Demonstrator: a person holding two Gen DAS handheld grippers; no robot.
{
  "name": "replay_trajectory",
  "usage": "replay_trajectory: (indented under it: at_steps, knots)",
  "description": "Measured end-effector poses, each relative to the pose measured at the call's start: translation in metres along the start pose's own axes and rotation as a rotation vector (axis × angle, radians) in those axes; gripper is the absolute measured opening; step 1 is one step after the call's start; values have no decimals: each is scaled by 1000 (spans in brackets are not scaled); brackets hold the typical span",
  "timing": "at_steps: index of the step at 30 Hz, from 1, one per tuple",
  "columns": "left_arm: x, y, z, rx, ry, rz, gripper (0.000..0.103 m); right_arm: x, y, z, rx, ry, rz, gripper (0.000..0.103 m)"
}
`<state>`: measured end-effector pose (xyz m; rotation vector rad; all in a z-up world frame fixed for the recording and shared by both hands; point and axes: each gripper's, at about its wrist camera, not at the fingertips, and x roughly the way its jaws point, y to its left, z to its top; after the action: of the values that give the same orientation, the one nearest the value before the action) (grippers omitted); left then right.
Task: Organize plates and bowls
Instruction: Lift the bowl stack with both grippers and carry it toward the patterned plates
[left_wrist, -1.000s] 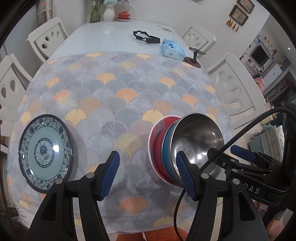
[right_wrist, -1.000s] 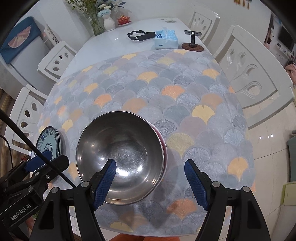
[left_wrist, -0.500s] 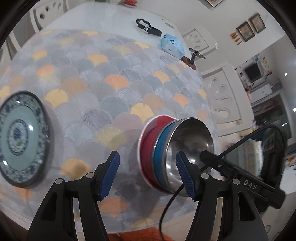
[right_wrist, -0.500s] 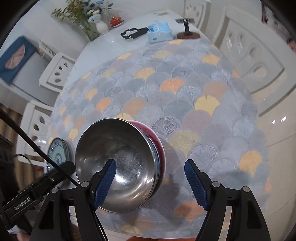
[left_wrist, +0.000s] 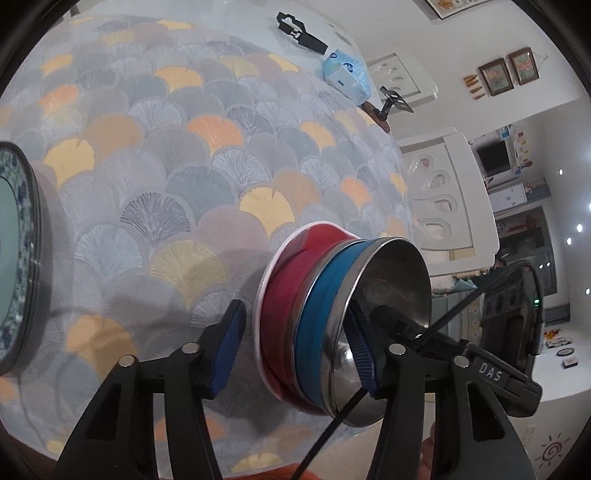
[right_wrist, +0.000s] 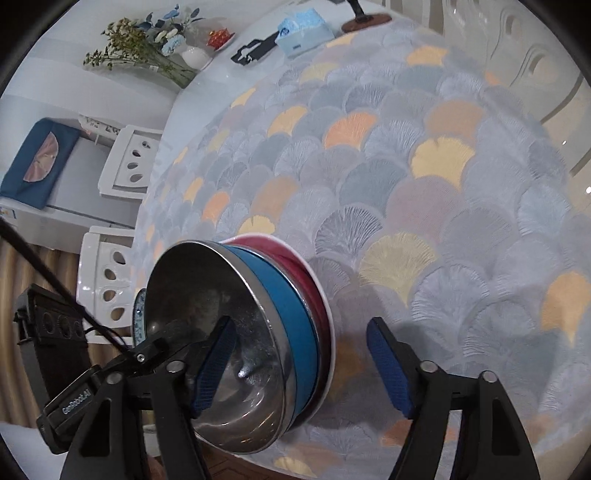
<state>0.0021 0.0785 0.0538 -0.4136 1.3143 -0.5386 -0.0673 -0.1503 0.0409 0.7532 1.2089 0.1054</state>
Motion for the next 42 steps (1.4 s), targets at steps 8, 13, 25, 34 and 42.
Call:
replay_trajectory:
  at_steps: [8, 13, 25, 34, 42]
  knots:
    - [11, 11, 0, -40, 0, -24, 38, 25, -15, 1, 47, 85, 95, 51]
    - [9, 11, -3, -38, -20, -25, 36, 26, -4, -1, -16, 74, 49, 51]
    - [-71, 23, 18, 6, -110, -42, 36, 8, 73, 5, -93, -1, -17, 52]
    - [-176, 84, 34, 8, -229, 12, 36, 27, 195, -16, -181, -34, 33, 51]
    - [-202, 172, 24, -74, -231, 79, 36, 99, 258, -42, -232, 56, 45, 51]
